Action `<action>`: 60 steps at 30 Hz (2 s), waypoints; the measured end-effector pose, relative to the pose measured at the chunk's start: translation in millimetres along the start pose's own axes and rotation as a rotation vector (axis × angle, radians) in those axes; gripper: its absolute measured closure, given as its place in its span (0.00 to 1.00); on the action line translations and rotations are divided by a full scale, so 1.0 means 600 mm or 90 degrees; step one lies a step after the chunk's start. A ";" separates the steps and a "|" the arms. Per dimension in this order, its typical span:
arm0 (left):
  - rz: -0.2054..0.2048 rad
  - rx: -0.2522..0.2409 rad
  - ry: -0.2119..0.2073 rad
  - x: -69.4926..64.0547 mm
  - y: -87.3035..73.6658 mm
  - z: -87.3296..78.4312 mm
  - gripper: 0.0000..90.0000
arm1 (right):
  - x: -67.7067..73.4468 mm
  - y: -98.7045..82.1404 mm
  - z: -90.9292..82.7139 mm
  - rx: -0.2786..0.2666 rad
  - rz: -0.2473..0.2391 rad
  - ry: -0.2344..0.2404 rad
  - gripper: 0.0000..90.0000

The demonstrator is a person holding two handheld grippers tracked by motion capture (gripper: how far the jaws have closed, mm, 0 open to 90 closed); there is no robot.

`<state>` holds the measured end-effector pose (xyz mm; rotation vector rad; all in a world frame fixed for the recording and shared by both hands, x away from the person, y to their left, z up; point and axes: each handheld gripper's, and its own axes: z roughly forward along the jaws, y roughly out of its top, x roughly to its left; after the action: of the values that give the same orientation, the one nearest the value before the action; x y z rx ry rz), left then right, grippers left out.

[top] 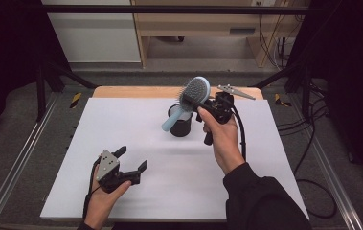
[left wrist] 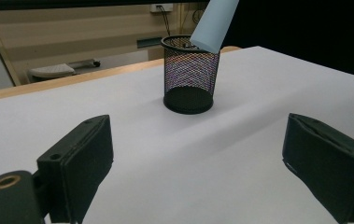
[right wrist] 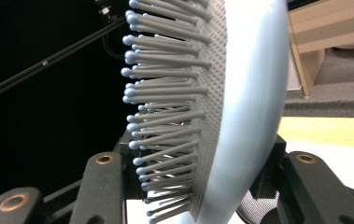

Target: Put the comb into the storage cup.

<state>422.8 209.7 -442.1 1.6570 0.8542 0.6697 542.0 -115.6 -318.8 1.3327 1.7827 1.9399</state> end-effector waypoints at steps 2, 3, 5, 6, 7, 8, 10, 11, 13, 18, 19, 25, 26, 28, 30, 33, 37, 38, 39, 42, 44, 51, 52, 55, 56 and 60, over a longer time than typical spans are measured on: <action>0.000 -0.003 0.001 0.001 0.001 -0.001 0.10 | -0.001 0.003 -0.001 -0.008 0.005 0.000 0.57; 0.000 -0.003 0.001 0.001 0.001 -0.001 0.10 | -0.001 0.003 -0.001 -0.008 0.005 0.000 0.57; -0.001 -0.003 0.002 0.001 0.001 -0.001 0.10 | -0.002 0.007 0.000 -0.015 0.010 -0.003 0.57; -0.001 -0.003 0.002 0.001 0.000 -0.001 0.10 | -0.004 0.010 0.002 -0.018 0.012 -0.005 0.57; -0.001 -0.004 0.002 0.002 0.000 -0.001 0.10 | -0.004 0.010 0.002 -0.018 0.012 -0.006 0.57; 0.000 -0.004 0.002 0.002 0.000 -0.001 0.10 | -0.004 0.011 0.003 -0.019 0.012 -0.008 0.57; -0.001 -0.005 0.005 0.002 0.001 -0.001 0.08 | -0.005 0.011 0.005 -0.018 0.010 -0.010 0.57; -0.001 -0.005 0.005 0.002 0.001 -0.001 0.07 | -0.005 0.012 0.006 -0.019 0.009 -0.010 0.57; -0.007 -0.010 0.011 0.003 0.001 -0.002 0.05 | -0.004 0.014 0.007 -0.021 -0.001 -0.013 0.57; -0.012 -0.014 0.016 0.006 0.000 -0.003 0.04 | -0.006 0.019 0.010 -0.025 0.000 -0.016 0.57; -0.011 -0.014 0.016 0.006 0.000 -0.003 0.03 | -0.007 0.020 0.011 -0.027 0.001 -0.019 0.57; -0.011 -0.015 0.014 0.006 0.000 -0.003 0.03 | -0.015 0.025 0.015 -0.030 0.002 -0.032 0.57; -0.011 -0.015 0.014 0.006 0.000 -0.003 0.03 | -0.015 0.025 0.015 -0.030 0.002 -0.032 0.57; -0.011 -0.015 0.013 0.007 0.000 -0.003 0.03 | -0.016 0.026 0.014 -0.033 0.000 -0.036 0.57; -0.011 -0.016 0.013 0.007 0.000 -0.003 0.03 | -0.017 0.027 0.014 -0.034 0.003 -0.037 0.57; -0.011 -0.015 0.012 0.007 0.000 -0.003 0.03 | -0.019 0.028 0.013 -0.037 0.006 -0.040 0.57; -0.011 -0.014 0.011 0.007 0.000 -0.002 0.03 | -0.021 0.030 0.011 -0.043 0.002 -0.042 0.57; -0.011 -0.014 0.011 0.007 0.000 -0.002 0.03 | -0.022 0.030 0.010 -0.045 0.004 -0.042 0.57; -0.011 -0.014 0.011 0.007 0.000 -0.002 0.03 | -0.022 0.030 0.010 -0.045 0.004 -0.042 0.57; -0.011 -0.014 0.010 0.006 -0.001 -0.001 0.04 | -0.025 0.033 0.007 -0.047 0.007 -0.044 0.57; -0.010 -0.013 0.010 0.006 -0.001 -0.001 0.04 | -0.026 0.033 0.006 -0.049 0.005 -0.045 0.57; -0.009 -0.013 0.009 0.006 -0.001 -0.001 0.04 | -0.030 0.039 -0.001 -0.064 0.011 -0.051 0.56; -0.010 -0.012 0.009 0.006 -0.001 -0.001 0.04 | -0.031 0.039 -0.002 -0.066 0.011 -0.050 0.56; -0.009 -0.011 0.007 0.006 -0.001 -0.001 0.04 | -0.034 0.041 -0.004 -0.071 0.011 -0.051 0.56; -0.009 -0.010 0.006 0.006 -0.001 -0.001 0.04 | -0.034 0.042 -0.004 -0.074 0.011 -0.052 0.56; -0.008 -0.010 0.005 0.005 -0.002 0.000 0.04 | -0.038 0.042 -0.004 -0.071 0.012 -0.057 0.56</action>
<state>424.4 212.4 -443.0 1.6352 0.8623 0.6723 564.0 -139.0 -307.0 1.3816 1.6029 1.9260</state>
